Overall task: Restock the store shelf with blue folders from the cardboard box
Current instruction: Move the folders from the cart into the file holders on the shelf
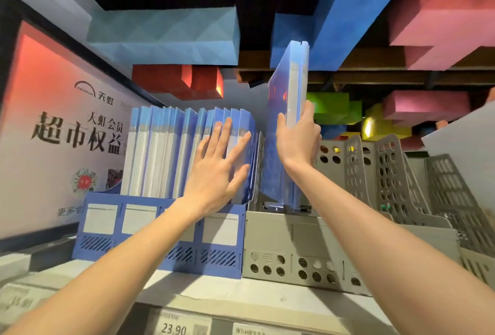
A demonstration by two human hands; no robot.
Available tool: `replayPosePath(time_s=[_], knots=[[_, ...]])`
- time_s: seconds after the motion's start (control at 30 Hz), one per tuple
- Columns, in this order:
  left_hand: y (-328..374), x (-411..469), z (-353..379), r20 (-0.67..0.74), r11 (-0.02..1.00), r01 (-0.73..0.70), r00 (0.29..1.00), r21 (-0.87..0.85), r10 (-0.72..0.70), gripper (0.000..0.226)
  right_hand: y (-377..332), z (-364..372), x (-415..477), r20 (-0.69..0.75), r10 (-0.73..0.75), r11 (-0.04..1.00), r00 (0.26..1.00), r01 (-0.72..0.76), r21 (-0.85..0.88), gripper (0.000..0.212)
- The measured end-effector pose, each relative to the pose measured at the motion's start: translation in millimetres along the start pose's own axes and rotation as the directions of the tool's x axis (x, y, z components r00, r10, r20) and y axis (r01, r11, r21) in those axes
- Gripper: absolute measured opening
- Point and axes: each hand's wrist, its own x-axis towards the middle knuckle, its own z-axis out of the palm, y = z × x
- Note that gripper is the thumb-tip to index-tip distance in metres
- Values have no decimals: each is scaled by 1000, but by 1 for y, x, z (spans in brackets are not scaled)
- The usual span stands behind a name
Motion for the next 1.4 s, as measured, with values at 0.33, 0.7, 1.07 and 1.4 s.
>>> replayPosePath(time_s=[0.33, 0.7, 1.07, 1.4], knots=[[-3, 0, 4, -15, 997, -25, 1000, -68, 24, 58, -6, 25, -5, -60, 23, 999, 998, -21, 30, 42], [-2, -2, 6, -47, 995, -25, 999, -94, 21, 58, -1, 16, -13, -96, -52, 996, 994, 45, -73, 37], [-2, -1, 6, -49, 995, -28, 999, -100, 23, 58, 5, 39, -27, -88, -26, 998, 996, 21, -58, 41], [-3, -2, 8, -65, 994, -26, 998, -106, 19, 59, 35, 32, -54, 65, 71, 997, 995, -71, -5, 52]])
